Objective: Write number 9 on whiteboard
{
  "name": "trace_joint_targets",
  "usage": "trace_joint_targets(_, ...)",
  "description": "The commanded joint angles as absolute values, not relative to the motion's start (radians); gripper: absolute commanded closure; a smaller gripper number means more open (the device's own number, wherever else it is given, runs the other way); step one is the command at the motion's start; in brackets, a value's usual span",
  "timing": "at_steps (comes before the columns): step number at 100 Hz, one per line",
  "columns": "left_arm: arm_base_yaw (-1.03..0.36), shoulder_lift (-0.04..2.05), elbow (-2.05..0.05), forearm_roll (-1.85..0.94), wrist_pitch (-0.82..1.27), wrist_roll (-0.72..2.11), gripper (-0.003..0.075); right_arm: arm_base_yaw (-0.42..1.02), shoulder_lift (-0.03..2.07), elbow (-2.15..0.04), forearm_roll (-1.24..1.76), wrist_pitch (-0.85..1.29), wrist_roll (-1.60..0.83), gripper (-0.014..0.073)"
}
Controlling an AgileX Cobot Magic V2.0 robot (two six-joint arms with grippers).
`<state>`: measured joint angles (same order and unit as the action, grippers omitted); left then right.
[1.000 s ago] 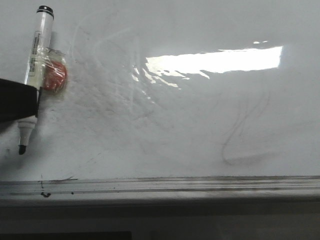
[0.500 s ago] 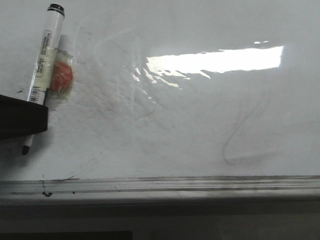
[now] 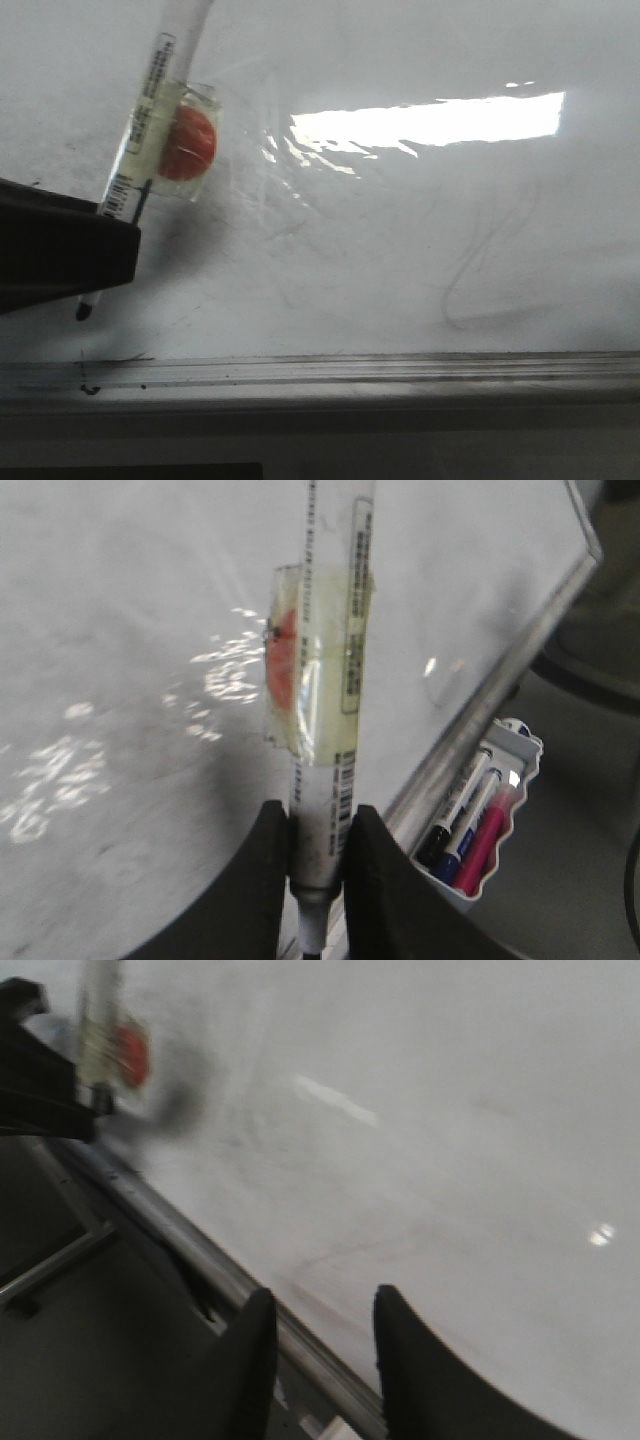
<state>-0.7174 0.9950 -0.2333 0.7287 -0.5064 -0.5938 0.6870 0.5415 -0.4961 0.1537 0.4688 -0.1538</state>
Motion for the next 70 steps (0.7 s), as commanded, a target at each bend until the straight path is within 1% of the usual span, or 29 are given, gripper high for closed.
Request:
trace_joint_targets(1,-0.72,0.991,-0.292,0.893,-0.591,-0.592,0.0741,0.791,0.634,-0.575,0.165,0.369,-0.176,0.0297)
trace_joint_targets(11,-0.72,0.991,-0.332,1.061,-0.587,-0.592,0.0741,0.91,0.728,-0.624,0.165,0.322,-0.176,0.0292)
trace_joint_targets(21,-0.72,0.991,-0.364,1.133,-0.587,-0.592,0.0741,0.964,0.82,-0.665,0.165,0.284,-0.176,0.0292)
trace_joint_targets(41,-0.72,0.991,-0.38,1.173,-0.532,-0.592,0.0741,0.97,0.95,-0.761,0.167,0.284,-0.176,0.0293)
trace_joint_targets(63,-0.72,0.991,-0.38,1.173,-0.511,-0.592,0.0741,0.97,1.012,-0.808,0.188,0.306,-0.176,0.0293)
trace_joint_targets(70,-0.72,0.991,-0.38,1.173,-0.511,-0.592,0.0741,0.97,1.027,-0.808,0.201,0.306,-0.176,0.0311)
